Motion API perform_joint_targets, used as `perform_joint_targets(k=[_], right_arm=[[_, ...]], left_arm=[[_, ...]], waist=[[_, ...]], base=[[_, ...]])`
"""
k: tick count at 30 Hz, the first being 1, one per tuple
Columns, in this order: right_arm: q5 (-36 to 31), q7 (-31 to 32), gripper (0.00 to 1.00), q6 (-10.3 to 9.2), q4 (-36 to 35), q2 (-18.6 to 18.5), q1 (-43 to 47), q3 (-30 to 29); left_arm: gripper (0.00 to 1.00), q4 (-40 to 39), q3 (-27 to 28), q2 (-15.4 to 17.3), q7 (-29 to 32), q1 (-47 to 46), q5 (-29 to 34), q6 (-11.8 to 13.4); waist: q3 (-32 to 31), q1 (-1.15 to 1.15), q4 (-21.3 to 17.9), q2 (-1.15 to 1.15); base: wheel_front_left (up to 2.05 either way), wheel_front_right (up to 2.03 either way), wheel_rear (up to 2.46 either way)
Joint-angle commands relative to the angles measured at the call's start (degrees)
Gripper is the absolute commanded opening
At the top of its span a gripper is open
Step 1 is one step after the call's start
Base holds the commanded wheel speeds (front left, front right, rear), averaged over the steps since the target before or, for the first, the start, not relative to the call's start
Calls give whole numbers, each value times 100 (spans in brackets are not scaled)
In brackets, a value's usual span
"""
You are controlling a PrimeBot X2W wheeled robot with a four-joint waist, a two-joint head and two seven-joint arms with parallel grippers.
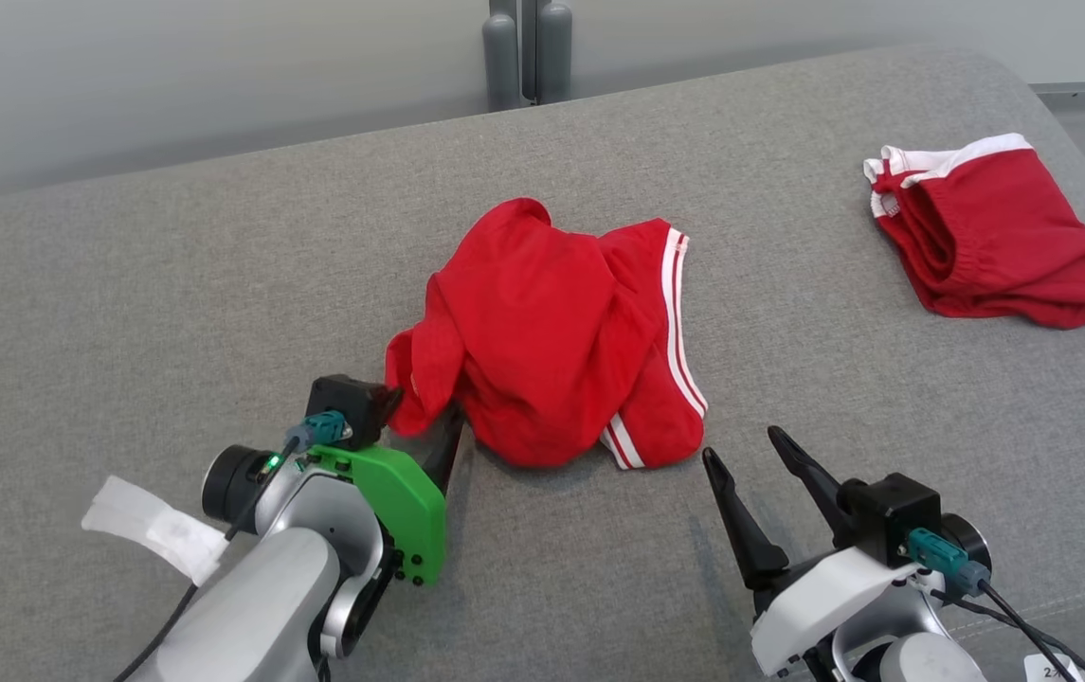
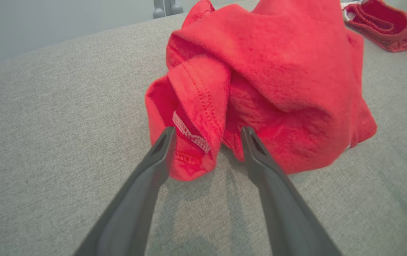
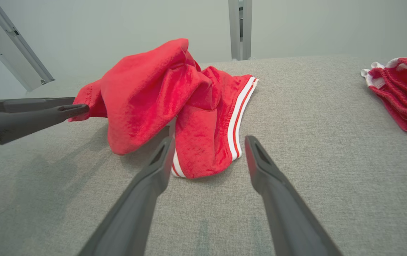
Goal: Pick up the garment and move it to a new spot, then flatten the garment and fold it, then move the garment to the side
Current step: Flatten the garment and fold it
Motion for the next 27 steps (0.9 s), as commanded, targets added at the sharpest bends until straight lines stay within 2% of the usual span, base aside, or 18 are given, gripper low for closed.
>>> perform_joint_targets(k=[1, 2, 8, 17, 27], right_arm=[[-40, -44, 100, -5, 19, 0, -65, -28], [-43, -43, 100, -5, 26, 3, -64, -34], [-54, -32, 100, -5, 56, 11, -66, -52], [-22, -38, 100, -5, 97, 20, -83, -15], [-50, -53, 100, -5, 105, 27, -65, -28]], left_arm=[[17, -2, 94, -26, -72, -66, -123, -53], [0, -17, 133, -32, -74, -63, -175, -71], [0, -177, 309, -5, 39, 19, -512, -170], [0, -338, 417, 102, 151, 47, -645, -105], [0, -1031, 1178, 381, -104, -329, -995, 98]], waist=[[13, 0, 15, 0], [17, 0, 26, 0], [-4, 0, 124, 0], [-36, 0, 233, 0], [-53, 0, 328, 0]], base=[[0, 0, 0], [0, 0, 0], [0, 0, 0], [0, 0, 0], [0, 0, 0]])
